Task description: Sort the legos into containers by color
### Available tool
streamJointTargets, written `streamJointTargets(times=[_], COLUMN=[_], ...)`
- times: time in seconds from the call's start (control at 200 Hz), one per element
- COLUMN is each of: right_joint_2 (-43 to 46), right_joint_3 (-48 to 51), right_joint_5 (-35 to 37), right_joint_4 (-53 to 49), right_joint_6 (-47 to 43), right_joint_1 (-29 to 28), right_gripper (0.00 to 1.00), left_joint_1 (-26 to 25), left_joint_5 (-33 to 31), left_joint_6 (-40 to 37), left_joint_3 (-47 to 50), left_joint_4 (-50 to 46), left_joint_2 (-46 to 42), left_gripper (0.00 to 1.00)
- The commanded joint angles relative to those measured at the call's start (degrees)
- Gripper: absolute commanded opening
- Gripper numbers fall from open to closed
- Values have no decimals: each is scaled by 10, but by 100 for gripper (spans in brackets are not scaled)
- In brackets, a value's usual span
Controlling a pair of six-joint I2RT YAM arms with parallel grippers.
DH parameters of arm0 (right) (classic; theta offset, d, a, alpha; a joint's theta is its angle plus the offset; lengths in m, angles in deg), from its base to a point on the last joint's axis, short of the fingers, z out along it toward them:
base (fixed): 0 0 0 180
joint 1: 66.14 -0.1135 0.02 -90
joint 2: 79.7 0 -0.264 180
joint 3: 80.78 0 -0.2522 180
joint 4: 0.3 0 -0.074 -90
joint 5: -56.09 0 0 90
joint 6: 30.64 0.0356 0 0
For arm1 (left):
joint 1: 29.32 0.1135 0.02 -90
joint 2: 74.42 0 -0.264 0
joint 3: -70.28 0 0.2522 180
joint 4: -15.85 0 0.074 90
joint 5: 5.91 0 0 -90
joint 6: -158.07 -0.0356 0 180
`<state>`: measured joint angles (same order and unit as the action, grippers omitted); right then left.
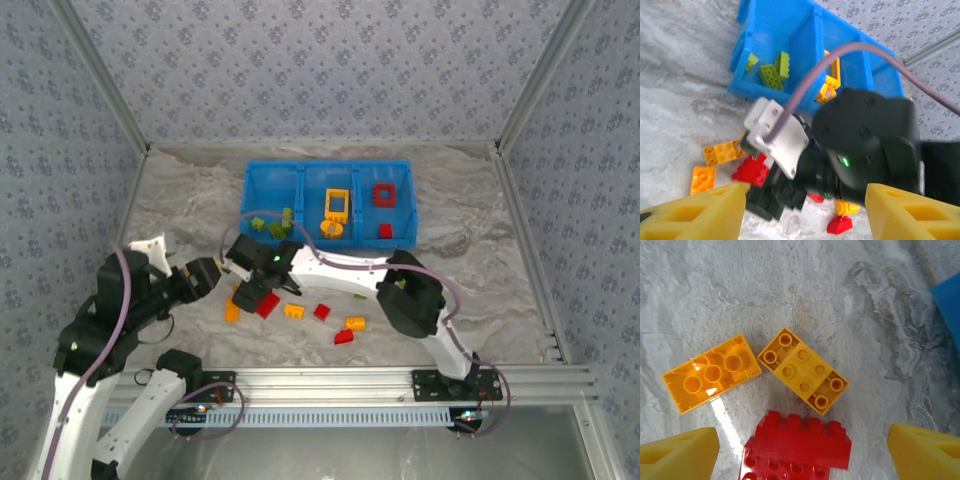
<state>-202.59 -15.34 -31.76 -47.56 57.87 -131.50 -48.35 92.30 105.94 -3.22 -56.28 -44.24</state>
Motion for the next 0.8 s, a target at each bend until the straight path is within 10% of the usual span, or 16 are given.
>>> streamJointTargets(times=[0.0, 0.795], right_joint_2=[-44, -181], right_joint_3=[-51, -218], right_joint_5=[9, 39], right_joint_4=[-87, -130], right_joint_6=[-43, -15], right_joint_1=[0, 21], right_gripper=[90, 83], left_joint_1=[0, 0], left_joint_5=[-20, -9], left_joint_6=[19, 22], left_joint_3=[-7, -28], left_joint_4=[-72, -64], left_joint_2=[-14, -25], left_gripper=[65, 64])
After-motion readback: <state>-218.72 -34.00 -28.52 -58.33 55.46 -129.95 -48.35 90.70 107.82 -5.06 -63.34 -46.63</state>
